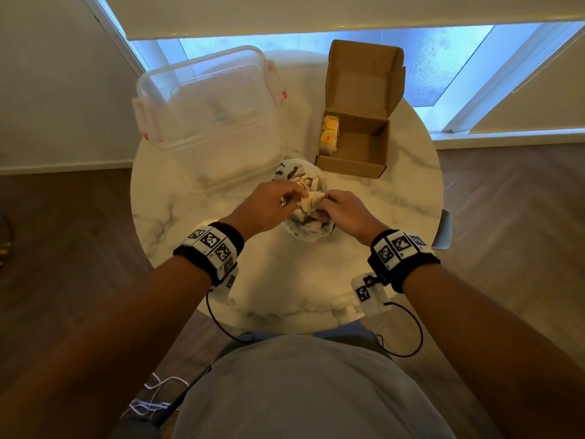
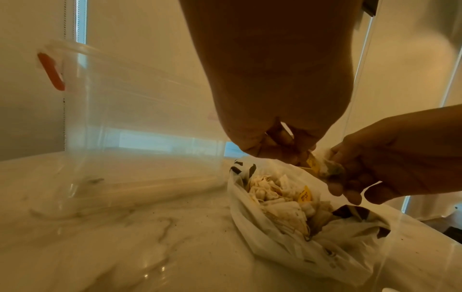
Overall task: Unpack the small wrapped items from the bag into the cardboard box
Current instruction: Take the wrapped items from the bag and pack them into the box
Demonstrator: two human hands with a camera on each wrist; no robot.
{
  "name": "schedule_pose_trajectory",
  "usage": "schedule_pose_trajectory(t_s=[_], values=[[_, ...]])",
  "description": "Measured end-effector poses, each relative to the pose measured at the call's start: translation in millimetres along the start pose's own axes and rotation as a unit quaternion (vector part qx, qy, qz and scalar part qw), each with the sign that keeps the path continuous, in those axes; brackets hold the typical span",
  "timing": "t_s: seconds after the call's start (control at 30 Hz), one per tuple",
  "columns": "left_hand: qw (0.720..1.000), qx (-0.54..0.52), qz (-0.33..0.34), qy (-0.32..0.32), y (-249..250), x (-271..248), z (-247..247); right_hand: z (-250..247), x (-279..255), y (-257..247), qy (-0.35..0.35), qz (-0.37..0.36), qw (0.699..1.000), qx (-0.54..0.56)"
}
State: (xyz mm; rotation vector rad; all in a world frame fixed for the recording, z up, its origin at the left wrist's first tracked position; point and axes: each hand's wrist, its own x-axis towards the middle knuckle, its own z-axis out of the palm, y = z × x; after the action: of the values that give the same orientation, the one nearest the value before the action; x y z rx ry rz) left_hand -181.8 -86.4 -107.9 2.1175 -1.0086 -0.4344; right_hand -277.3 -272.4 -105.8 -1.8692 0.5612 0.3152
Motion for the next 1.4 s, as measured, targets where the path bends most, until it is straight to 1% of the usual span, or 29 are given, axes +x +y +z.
schedule_pose_trajectory(t_s=[0.03,0.1,0.17,0.23,0.33,0.43,0.5,0.57,0.7,0.73,0.8,0.87,0.9,0.97,1.1,1.17,1.27,1.4], values=[[1.0,0.004,0.008,0.002,0.0,0.0,0.3,-0.9,-0.9,-0.4,-0.006,0.005,1.0,0.012],[1.0,0.009,0.01,0.003,0.6,-0.1,0.6,-2.5,-2.1,-0.3,-0.005,0.004,1.0,-0.014],[1.0,0.011,0.003,0.002,1.2,0.4,0.9,-4.5,-1.5,2.4,0.011,-0.001,0.999,-0.048],[1.0,0.008,0.001,0.002,3.0,0.2,0.9,-6.3,-1.2,5.2,0.026,-0.005,0.998,-0.049],[1.0,-0.002,-0.006,0.004,5.2,0.3,0.3,-8.9,-1.4,7.5,0.05,-0.061,0.994,-0.07],[1.0,-0.001,-0.03,0.003,8.6,2.6,-0.2,-8.9,-2.3,3.1,0.023,-0.121,0.986,-0.112],[0.999,-0.011,-0.046,0.005,11.9,4.4,-0.1,-5.5,-1.0,2.0,0.009,-0.145,0.979,-0.145],[0.998,-0.022,-0.057,0.008,15.1,5.6,1.0,-1.8,0.5,1.5,0.015,-0.159,0.975,-0.155],[0.995,-0.017,-0.096,0.012,12.0,7.5,3.0,-2.3,2.8,1.0,0.051,-0.114,0.984,-0.126],[0.994,-0.002,-0.108,-0.001,7.8,7.8,3.9,-3.2,3.7,2.1,0.057,-0.104,0.985,-0.129],[0.991,0.051,-0.111,-0.052,-1.3,7.3,7.6,-4.7,5.0,5.4,0.061,-0.086,0.984,-0.142],[0.985,0.106,-0.09,-0.098,-7.7,3.6,13.6,-5.2,6.0,7.1,0.059,-0.076,0.984,-0.15],[0.983,0.126,-0.08,-0.109,-9.9,1.3,17.1,-5.3,6.4,7.4,0.059,-0.074,0.984,-0.153],[0.981,0.15,-0.074,-0.1,-12.1,-1.7,22.6,-6.2,6.3,7.5,0.057,-0.069,0.984,-0.154],[0.983,0.16,-0.077,-0.052,-10.8,1.1,22.3,-7.4,5.5,8.1,0.051,-0.061,0.985,-0.152],[0.988,0.133,-0.079,-0.027,-9.3,5.0,18.5,-7.4,6.2,8.2,0.05,-0.056,0.986,-0.15],[0.993,0.069,-0.1,0.004,-2.6,9.3,10.0,-7.4,7.3,7.9,0.053,-0.054,0.986,-0.151],[0.996,0.019,-0.085,0.004,1.9,9.0,3.2,-6.5,7.7,8.7,0.066,-0.058,0.985,-0.148]])
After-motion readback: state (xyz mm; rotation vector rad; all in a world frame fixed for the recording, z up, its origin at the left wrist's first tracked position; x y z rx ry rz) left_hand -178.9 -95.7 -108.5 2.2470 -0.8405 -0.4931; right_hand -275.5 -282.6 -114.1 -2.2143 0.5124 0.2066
